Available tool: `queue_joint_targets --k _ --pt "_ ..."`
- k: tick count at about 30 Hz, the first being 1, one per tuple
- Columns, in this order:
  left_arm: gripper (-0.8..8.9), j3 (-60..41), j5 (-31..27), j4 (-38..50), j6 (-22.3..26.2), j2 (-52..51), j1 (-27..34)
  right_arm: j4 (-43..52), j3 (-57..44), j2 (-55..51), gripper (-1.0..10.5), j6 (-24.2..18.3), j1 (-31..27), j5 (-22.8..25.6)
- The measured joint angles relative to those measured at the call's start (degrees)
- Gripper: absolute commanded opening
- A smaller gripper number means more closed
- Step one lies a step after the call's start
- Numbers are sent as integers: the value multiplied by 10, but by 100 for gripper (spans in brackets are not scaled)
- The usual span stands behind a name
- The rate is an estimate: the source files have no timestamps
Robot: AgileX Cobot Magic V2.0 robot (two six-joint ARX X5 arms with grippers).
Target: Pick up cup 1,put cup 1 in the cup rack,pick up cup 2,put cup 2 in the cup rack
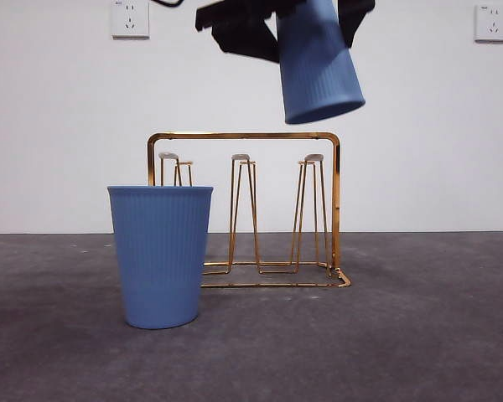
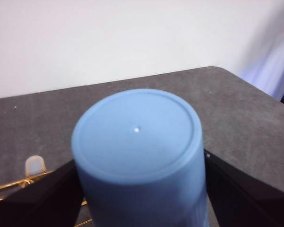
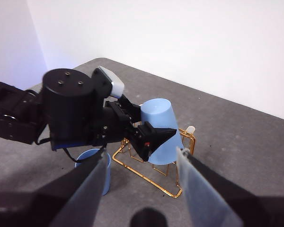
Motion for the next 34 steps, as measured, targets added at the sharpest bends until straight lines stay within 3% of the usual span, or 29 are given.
queue_joint_targets --k 34 --pt "-8 4 -59 19 -38 118 -13 -15 0 0 249 -15 0 -30"
